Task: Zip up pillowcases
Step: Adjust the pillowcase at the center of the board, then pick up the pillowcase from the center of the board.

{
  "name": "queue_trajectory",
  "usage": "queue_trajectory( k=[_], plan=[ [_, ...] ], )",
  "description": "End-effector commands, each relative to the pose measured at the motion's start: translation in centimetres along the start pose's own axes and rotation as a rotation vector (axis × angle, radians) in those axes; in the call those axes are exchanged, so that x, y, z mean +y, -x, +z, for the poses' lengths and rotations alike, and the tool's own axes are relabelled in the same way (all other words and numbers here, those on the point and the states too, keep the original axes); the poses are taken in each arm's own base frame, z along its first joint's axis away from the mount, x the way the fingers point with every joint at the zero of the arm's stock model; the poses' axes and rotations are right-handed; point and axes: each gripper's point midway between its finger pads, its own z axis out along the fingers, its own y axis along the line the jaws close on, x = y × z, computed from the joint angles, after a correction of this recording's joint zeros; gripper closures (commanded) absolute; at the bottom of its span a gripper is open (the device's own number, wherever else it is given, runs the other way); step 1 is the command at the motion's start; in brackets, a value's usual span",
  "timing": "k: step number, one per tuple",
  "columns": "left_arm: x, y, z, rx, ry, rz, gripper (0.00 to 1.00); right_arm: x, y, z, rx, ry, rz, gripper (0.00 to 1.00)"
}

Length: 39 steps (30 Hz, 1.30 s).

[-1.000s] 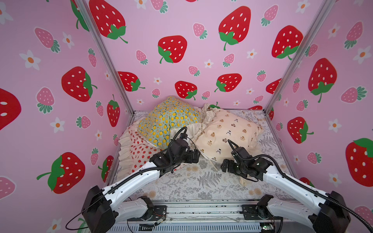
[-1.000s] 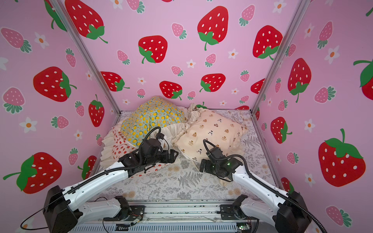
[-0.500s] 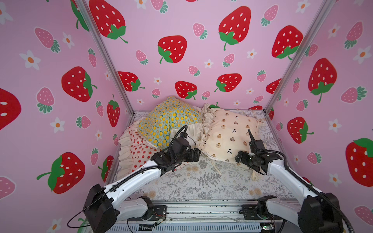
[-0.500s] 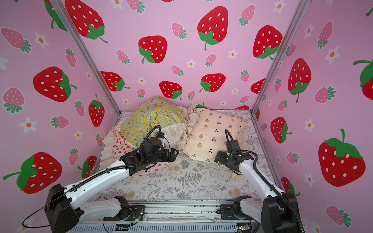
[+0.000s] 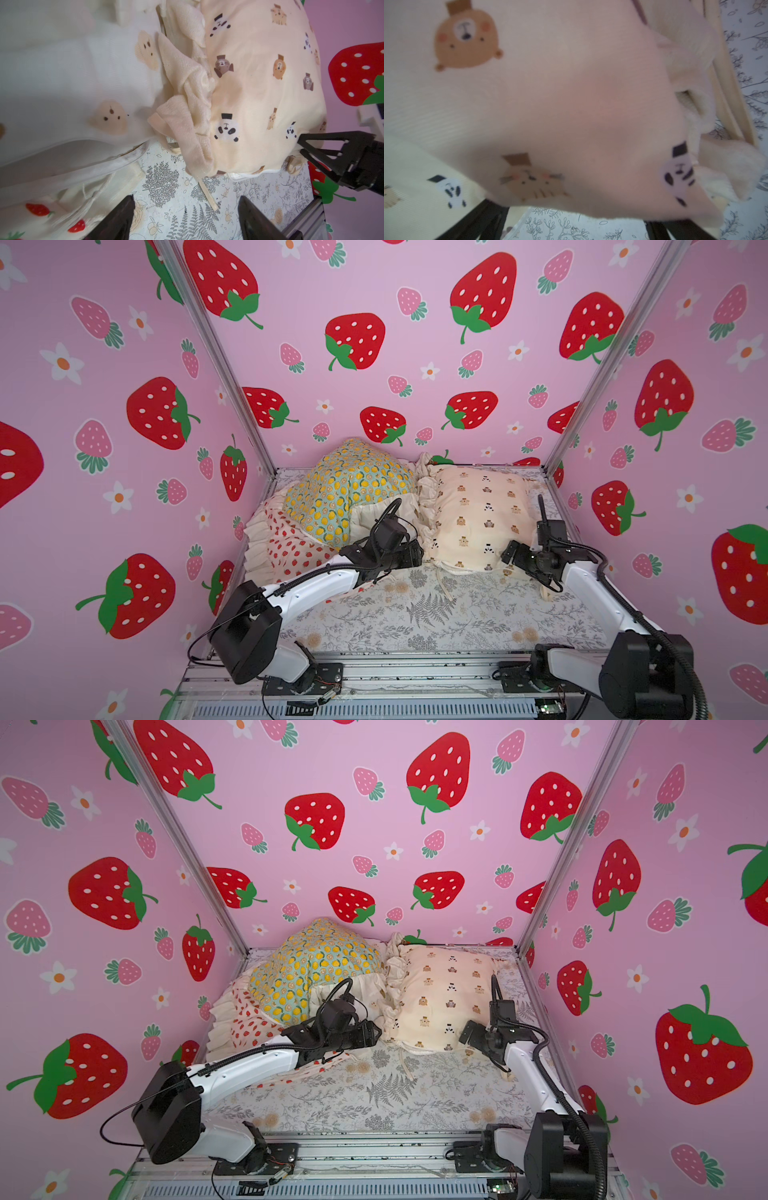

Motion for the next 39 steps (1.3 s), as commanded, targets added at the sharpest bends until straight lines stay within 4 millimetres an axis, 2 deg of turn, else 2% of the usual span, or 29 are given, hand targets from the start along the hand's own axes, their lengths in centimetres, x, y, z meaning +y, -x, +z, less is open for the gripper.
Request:
queue_trajectory(
  k=[1,6,11,18,25,29,34,39],
  plan=[
    [-2.9,2.0,0.7,-0.054,-0.107,-0.037,0.23,0.5,-0.8,-1.2,0.008,0.038,-0.016,0.01],
    [-2.5,1.6,2.5,-0.036,-0.098,-0.059,0.26,1.3,-2.4,-2.3,0.030,0.070,-0.047,0.00],
    [-2.4,1.4,4.0,-0.037,-0.115,-0.082,0.29,2.1,-3.2,-3.3,0.038,0.076,-0.085,0.00],
    [-2.4,0.7,5.7,-0.020,-0.146,-0.125,0.39,3.6,-4.2,-4.5,0.056,0.082,-0.151,0.00],
    [-3.4,0.1,6.2,-0.012,-0.171,-0.126,0.49,4.8,-6.1,-4.5,0.090,0.085,-0.196,0.00],
    [-3.7,0.3,6.3,-0.020,-0.187,-0.155,0.58,5.5,-6.7,-4.9,0.085,0.092,-0.229,0.00],
    [-4.0,0.1,5.9,-0.017,-0.192,-0.167,0.69,7.2,-7.9,-5.1,0.097,0.139,-0.286,0.00],
    [-4.3,0.1,4.7,-0.019,-0.201,-0.169,0.81,9.9,-9.2,-5.5,0.103,0.228,-0.341,0.03]
  ],
)
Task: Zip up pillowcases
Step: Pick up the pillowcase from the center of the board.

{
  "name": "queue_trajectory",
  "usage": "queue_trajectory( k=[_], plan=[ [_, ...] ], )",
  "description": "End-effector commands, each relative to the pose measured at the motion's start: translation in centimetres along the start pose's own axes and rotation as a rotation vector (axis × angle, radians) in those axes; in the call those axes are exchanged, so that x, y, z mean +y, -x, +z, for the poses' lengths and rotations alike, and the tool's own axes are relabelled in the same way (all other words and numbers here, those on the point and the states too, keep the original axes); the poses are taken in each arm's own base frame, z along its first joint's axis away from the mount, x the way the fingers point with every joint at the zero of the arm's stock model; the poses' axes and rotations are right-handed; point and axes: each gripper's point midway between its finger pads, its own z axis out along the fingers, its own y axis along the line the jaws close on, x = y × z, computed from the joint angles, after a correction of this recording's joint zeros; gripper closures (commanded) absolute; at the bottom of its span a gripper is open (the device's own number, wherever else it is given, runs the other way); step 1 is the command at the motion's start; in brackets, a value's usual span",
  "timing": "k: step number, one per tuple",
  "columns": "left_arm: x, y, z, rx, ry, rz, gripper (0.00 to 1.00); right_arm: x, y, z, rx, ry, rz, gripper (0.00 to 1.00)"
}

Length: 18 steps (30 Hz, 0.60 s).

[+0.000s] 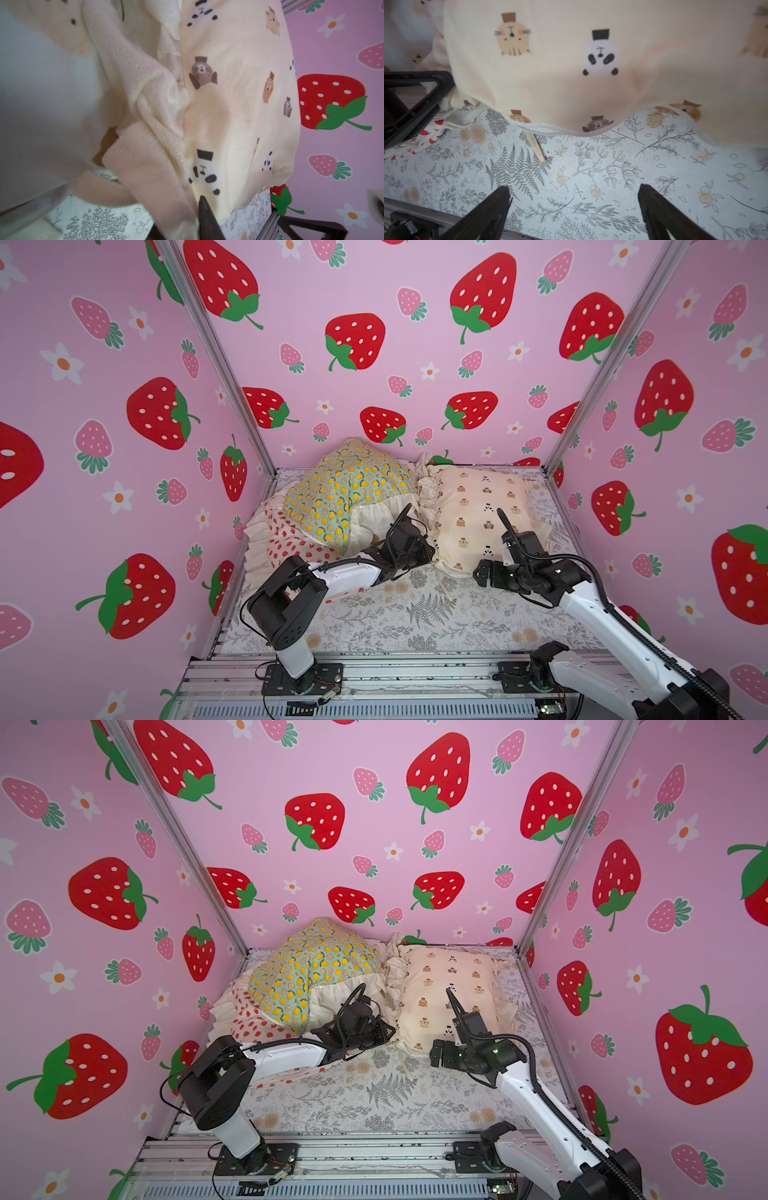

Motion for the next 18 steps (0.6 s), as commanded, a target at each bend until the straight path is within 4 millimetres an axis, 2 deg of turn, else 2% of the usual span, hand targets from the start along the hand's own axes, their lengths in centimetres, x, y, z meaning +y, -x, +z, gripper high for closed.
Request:
queue_trajectory(
  k=[1,9,10,11,18],
  plan=[
    [-1.7,-0.1,-1.3,0.009,-0.053,-0.021,0.85,2.3,0.3,-0.4,-0.023,0.065,-0.014,0.05],
    [-4.0,-0.1,-3.6,0.019,-0.139,-0.062,0.93,6.3,-0.6,-1.1,-0.010,0.209,-0.036,0.16],
    [-4.2,-0.1,-3.8,0.018,-0.147,-0.066,0.98,6.8,-0.5,-1.3,-0.018,0.233,-0.033,0.17],
    [-4.4,0.0,-4.1,0.014,-0.154,-0.068,1.00,7.2,-0.5,-1.4,-0.024,0.253,-0.032,0.19],
    [-6.4,0.1,-5.5,0.001,-0.198,-0.064,1.00,9.1,0.1,-1.2,-0.076,0.353,-0.030,0.34]
  ],
)
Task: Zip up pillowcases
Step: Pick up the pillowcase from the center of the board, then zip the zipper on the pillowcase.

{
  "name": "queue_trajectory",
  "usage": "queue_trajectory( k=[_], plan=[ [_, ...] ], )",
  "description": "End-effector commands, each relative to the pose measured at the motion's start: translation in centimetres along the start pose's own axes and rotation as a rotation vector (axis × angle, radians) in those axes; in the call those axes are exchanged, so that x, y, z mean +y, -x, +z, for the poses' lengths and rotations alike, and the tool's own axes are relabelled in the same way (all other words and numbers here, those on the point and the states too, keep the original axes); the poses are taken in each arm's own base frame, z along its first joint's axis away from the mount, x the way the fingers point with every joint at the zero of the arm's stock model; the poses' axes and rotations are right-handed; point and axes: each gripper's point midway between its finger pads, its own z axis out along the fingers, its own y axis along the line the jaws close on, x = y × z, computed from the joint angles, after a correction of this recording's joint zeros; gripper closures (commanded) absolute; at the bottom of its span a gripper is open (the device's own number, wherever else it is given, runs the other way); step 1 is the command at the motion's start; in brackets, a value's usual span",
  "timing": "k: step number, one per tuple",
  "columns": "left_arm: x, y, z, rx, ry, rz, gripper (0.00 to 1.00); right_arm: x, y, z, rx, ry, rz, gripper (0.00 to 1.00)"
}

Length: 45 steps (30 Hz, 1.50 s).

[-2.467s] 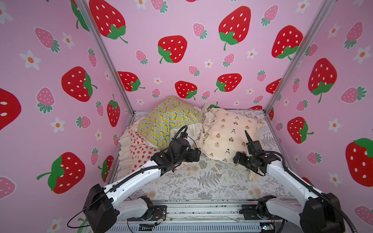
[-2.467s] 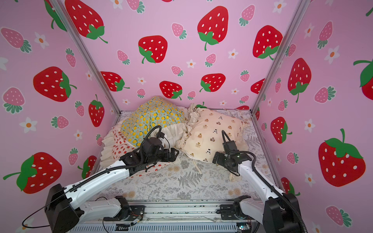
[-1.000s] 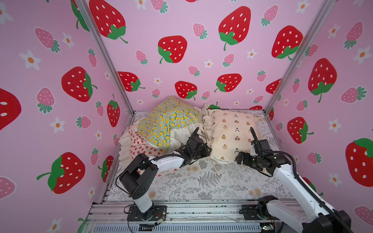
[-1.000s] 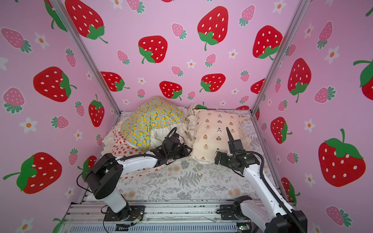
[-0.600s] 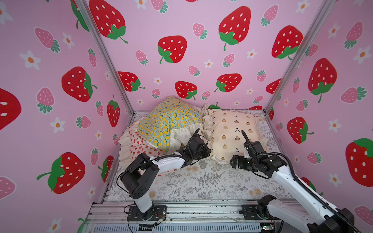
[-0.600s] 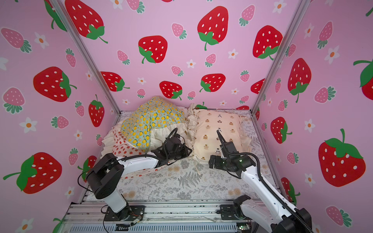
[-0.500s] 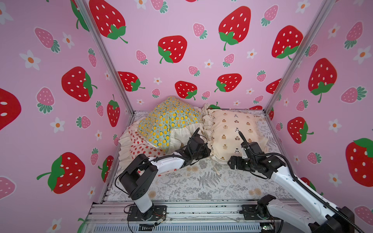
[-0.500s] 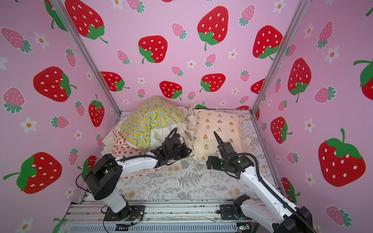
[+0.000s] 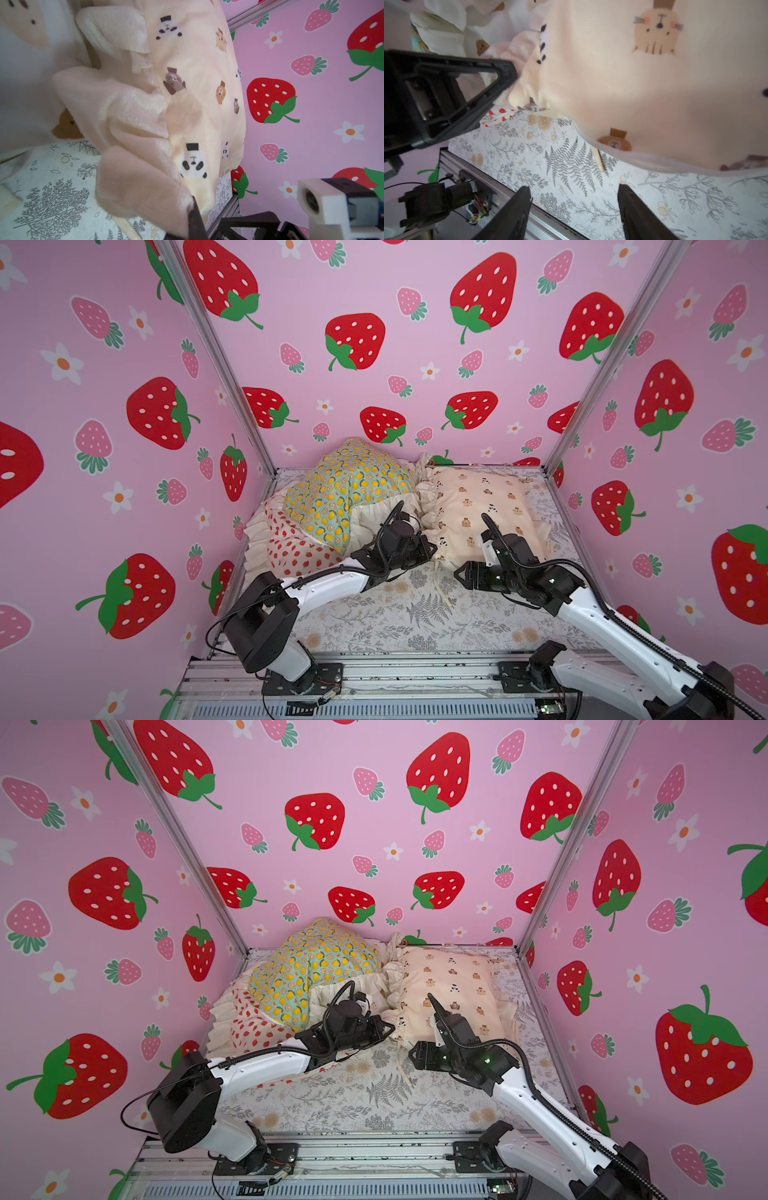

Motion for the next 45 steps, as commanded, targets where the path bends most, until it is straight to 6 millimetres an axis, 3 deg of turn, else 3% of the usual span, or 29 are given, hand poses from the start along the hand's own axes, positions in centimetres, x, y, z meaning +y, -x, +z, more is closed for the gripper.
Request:
queue_trajectory(
  k=[1,8,22,31,45],
  plan=[
    [-1.9,0.0,-0.7,0.004,-0.046,-0.011,1.00,1.3,0.4,0.4,-0.037,0.072,0.021,0.37],
    [-3.0,0.2,-1.0,0.001,-0.066,-0.006,1.00,1.5,0.4,1.7,-0.055,0.081,0.067,0.47],
    [-3.2,0.0,-1.4,0.008,-0.070,-0.001,1.00,0.8,0.8,4.4,-0.082,0.056,0.161,0.67],
    [-3.5,-0.1,-1.3,0.015,-0.077,-0.002,1.00,0.2,0.5,5.3,-0.092,0.039,0.201,0.68],
    [-3.9,-0.1,-1.5,0.018,-0.090,-0.001,1.00,0.0,2.1,5.6,-0.147,0.004,0.171,0.72]
  ],
)
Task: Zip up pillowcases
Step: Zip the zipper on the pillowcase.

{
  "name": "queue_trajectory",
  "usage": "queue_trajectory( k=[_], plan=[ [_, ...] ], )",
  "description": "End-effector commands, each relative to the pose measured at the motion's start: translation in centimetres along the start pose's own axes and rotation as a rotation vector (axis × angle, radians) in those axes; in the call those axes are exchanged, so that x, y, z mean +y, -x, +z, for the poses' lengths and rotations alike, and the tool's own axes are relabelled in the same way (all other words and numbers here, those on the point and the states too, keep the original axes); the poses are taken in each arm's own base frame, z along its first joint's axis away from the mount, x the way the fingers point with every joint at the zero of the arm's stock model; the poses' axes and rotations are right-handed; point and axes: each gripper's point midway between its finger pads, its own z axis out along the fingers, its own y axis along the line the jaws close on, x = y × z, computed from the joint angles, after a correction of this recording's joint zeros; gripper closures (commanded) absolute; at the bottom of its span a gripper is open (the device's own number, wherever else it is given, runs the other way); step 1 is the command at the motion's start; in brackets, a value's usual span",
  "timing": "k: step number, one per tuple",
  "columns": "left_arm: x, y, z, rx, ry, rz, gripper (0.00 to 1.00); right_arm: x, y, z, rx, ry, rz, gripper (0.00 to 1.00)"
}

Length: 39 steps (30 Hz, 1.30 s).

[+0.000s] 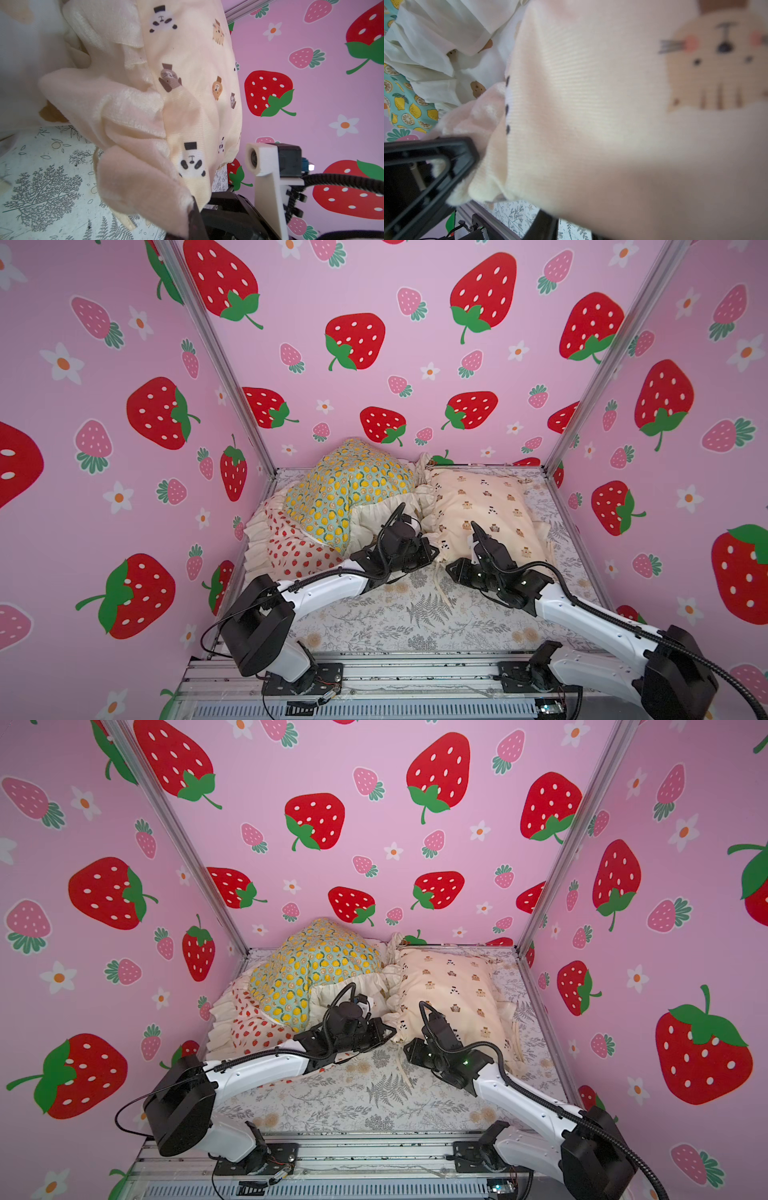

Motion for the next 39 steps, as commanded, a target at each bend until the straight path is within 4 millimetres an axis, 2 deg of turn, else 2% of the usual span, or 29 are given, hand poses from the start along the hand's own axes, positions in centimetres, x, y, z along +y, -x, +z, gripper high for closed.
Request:
queue_trajectory(
  k=[1,10,16,19,28,35,39],
  plan=[
    [-3.6,0.9,-1.2,-0.018,-0.089,0.012,1.00,0.8,1.1,0.0,-0.044,0.006,-0.003,0.72],
    [-3.9,0.8,-1.3,-0.015,-0.099,0.017,1.00,2.5,2.0,0.1,-0.083,0.086,-0.033,0.72],
    [-3.9,0.8,-1.4,-0.017,-0.097,0.011,1.00,1.9,1.9,-0.3,-0.099,0.078,-0.068,0.72],
    [-4.2,0.8,-1.5,-0.012,-0.112,0.001,1.00,1.0,1.7,-0.6,-0.118,0.064,-0.074,0.72],
    [-5.0,0.7,-1.4,-0.002,-0.151,-0.049,1.00,1.3,1.7,-1.2,-0.176,0.129,-0.156,0.72],
    [-5.2,1.0,-2.0,-0.017,-0.167,-0.139,1.00,1.3,1.9,-2.5,-0.248,0.183,-0.163,0.66],
    [-5.3,1.2,-2.4,-0.033,-0.174,-0.163,1.00,2.1,1.9,-3.9,-0.266,0.237,-0.154,0.64]
  ],
)
